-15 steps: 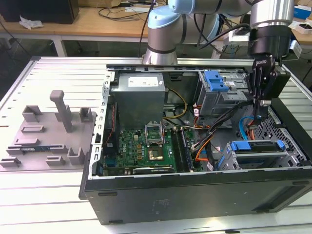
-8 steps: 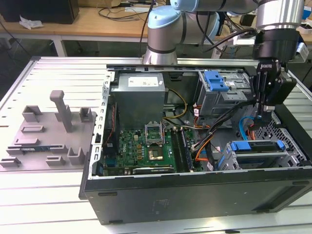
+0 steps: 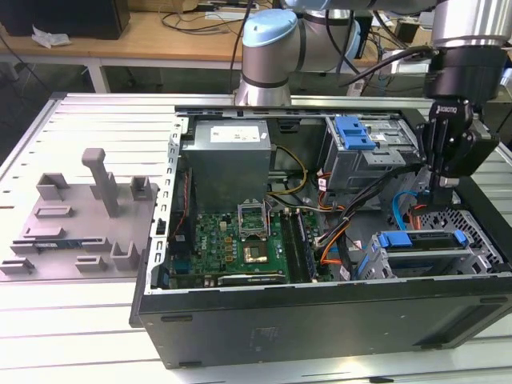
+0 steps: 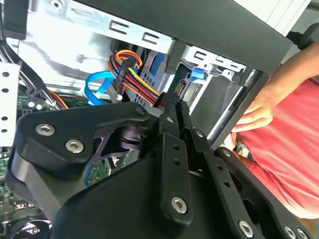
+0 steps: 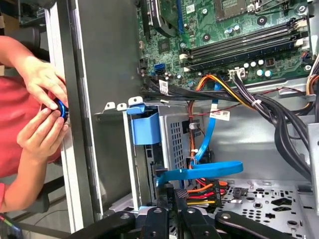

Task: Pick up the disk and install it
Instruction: 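Insert the first disk wire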

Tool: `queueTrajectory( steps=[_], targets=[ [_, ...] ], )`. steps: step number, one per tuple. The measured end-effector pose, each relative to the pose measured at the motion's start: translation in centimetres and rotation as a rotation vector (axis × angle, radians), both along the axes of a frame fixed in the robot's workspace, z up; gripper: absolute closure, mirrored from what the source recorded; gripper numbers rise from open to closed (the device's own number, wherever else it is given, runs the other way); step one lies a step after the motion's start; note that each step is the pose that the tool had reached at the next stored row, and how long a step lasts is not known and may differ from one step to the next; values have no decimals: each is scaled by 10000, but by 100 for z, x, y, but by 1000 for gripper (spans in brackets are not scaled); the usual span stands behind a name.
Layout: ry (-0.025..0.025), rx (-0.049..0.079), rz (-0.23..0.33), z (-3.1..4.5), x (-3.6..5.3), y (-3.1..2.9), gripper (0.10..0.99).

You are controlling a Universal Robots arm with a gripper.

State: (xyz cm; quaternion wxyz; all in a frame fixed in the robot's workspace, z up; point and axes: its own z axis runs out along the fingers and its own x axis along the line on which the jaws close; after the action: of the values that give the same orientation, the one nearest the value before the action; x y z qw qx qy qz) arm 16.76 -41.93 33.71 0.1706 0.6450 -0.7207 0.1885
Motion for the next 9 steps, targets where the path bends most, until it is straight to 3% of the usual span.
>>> queueTrajectory(
  steps=[4,9],
  targets=[
    [-6,397,0,35,0,-73,922],
    [-27,1081,0,56,0,-149,922]
  ],
)
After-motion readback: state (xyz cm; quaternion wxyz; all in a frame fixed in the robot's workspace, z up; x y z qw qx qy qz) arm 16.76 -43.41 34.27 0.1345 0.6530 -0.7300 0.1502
